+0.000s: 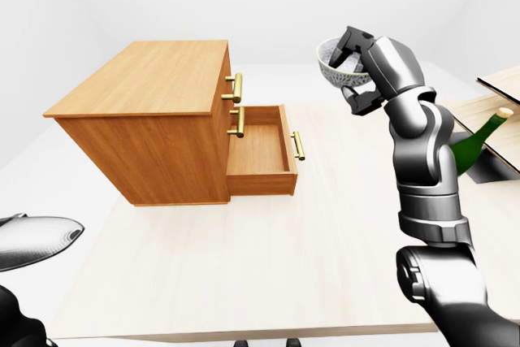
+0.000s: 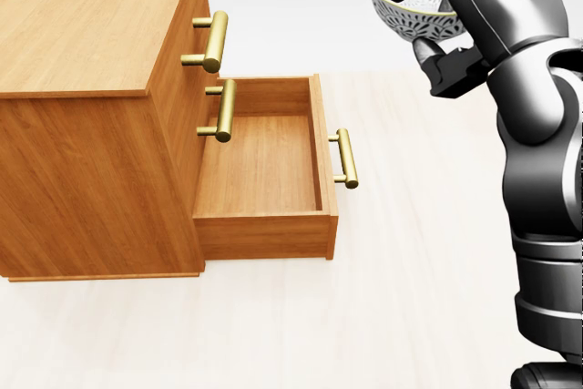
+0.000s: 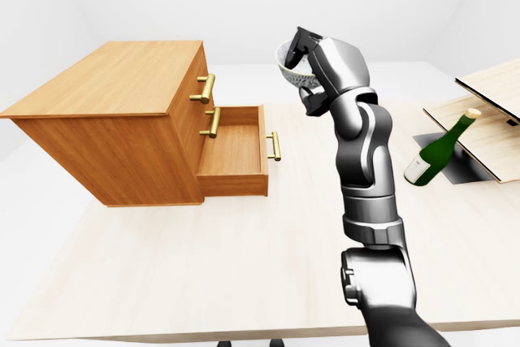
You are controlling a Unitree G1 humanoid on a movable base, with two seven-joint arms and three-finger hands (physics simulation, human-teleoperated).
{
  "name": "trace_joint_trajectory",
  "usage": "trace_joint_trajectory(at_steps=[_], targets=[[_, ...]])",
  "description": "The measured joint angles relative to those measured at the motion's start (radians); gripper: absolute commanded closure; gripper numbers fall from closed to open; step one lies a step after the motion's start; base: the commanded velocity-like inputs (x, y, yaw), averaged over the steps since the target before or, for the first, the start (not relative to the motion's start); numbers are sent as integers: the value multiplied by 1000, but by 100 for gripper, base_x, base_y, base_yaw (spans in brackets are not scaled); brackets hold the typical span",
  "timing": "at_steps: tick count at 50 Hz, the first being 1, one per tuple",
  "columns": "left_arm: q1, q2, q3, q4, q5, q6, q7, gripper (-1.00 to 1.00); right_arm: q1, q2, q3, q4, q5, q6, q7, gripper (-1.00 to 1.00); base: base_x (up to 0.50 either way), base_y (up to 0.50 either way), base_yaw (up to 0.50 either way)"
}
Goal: Put the bowl on top of the cabinet.
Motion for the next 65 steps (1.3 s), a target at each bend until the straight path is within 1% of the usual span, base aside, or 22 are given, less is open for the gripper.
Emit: trace_joint_trajectory(at_steps=[26,65], targets=[[2,0,-3,2,-1,0,1,-100,-108,65,46,57,-30,0,17,100,0,0,0],[0,5,2,3,-17,0,9,-100,-249,210,120,125,-93,0,32,100,0,0,0]])
